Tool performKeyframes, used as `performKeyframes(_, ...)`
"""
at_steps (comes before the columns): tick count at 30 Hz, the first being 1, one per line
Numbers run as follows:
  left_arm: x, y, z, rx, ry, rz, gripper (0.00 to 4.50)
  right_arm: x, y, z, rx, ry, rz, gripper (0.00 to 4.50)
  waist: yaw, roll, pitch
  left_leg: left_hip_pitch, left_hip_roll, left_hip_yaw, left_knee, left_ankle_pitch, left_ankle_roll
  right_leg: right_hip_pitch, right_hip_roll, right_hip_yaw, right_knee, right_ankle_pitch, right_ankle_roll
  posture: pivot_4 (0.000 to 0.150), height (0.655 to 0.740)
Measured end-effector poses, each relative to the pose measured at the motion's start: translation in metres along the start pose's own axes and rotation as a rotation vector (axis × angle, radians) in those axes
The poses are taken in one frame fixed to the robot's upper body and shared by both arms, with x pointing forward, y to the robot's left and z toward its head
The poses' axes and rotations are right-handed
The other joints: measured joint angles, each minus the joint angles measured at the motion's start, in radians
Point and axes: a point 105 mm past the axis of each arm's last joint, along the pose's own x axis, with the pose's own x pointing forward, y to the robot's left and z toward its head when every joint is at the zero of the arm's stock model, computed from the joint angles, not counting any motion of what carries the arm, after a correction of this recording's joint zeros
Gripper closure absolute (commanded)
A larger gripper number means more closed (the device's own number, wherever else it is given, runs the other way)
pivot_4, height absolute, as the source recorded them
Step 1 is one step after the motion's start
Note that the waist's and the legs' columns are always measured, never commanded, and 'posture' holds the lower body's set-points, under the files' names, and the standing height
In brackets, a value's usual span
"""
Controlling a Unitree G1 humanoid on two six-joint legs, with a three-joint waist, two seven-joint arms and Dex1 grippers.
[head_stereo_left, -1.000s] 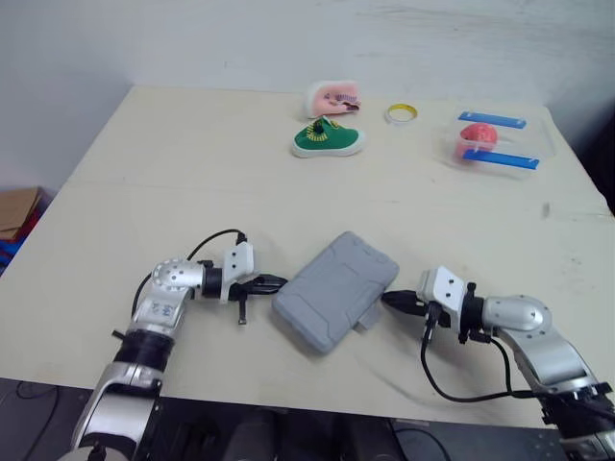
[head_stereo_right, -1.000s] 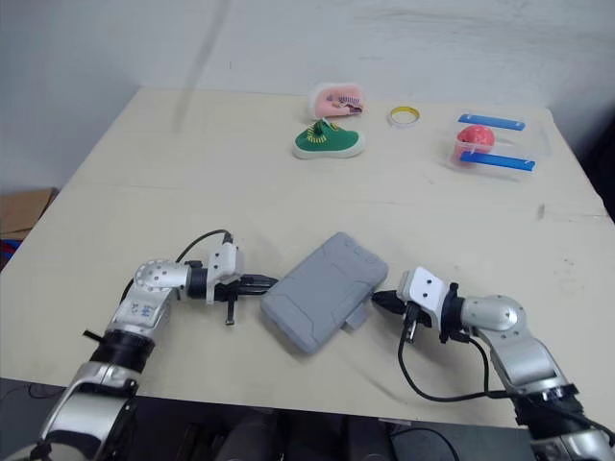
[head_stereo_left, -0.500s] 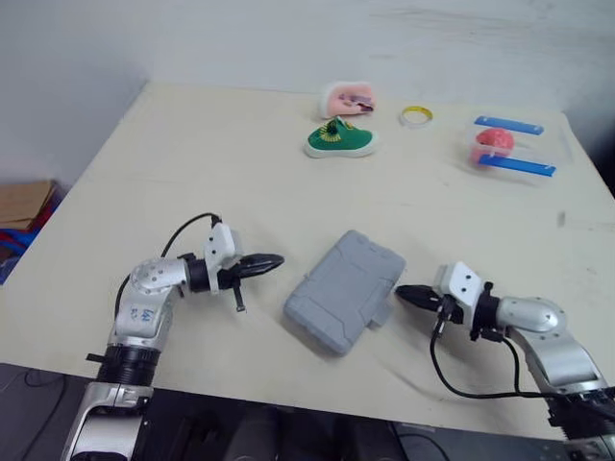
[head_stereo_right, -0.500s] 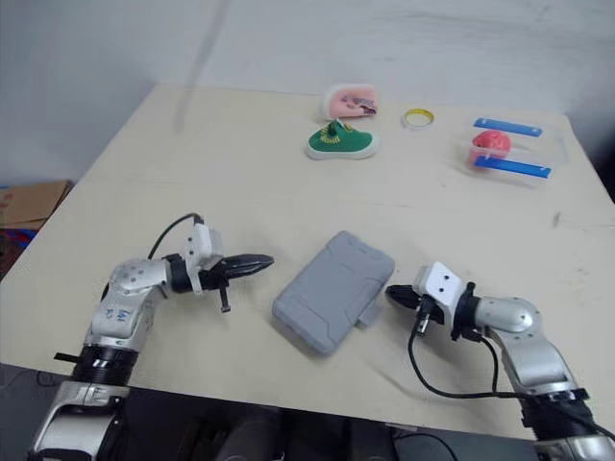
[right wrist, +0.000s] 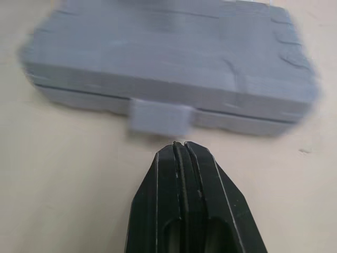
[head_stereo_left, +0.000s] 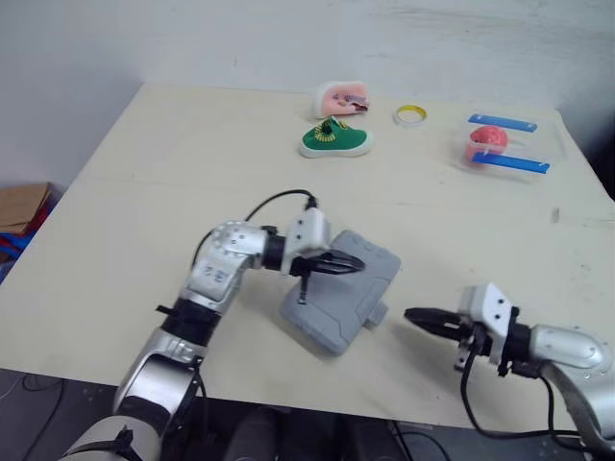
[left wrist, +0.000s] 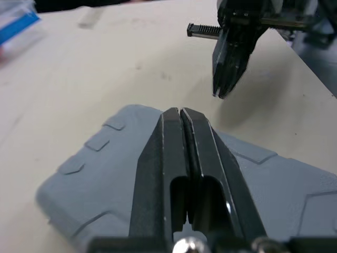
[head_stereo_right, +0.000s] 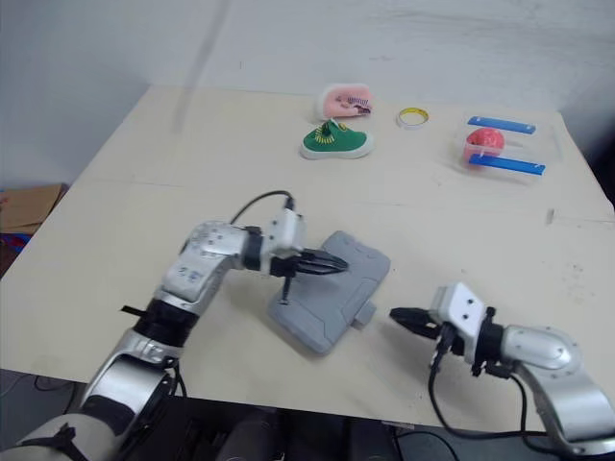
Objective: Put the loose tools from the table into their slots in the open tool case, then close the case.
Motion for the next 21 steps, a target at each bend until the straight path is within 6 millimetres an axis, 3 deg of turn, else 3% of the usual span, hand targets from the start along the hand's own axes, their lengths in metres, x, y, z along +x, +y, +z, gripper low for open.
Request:
performKeyframes(3,0.006,-0.002,-0.022,-0.024,0.096,-0.001,4.5,0.009,0.005,-0.003,0.027,-0.001,0.0,4.37,-0.001,0.0,0.0,0.0,0.0,0.0,0.0,0.0,0.0,-0.001,0.0,0.0,0.0,0.0,0.0,0.15,0.74)
performKeyframes(8,0.007,-0.005,-0.034,-0.03,0.142,0.025,4.5,0.022,0.0,-0.002,0.012,-0.003,-0.035,4.37,0.001,0.001,-0.003,0.005,0.0,0.0,-0.001,0.0,0.0,0.004,0.0,0.001,-0.001,0.0,0.0,0.15,0.74)
performKeyframes(14,0.002,-0.006,-0.042,-0.03,0.166,0.062,4.5,0.029,-0.002,-0.013,0.026,0.036,-0.039,4.37,-0.004,0.002,-0.004,0.03,0.0,-0.001,-0.009,-0.002,0.001,0.031,-0.001,0.0,-0.013,0.0,0.0,0.15,0.74)
performKeyframes(21,0.0,-0.007,-0.043,-0.025,0.169,0.069,4.5,0.044,-0.007,-0.021,0.074,0.019,-0.063,4.37,-0.008,0.002,-0.006,0.034,0.001,-0.001,-0.016,-0.001,-0.001,0.033,-0.001,0.0,-0.015,0.0,0.0,0.15,0.74)
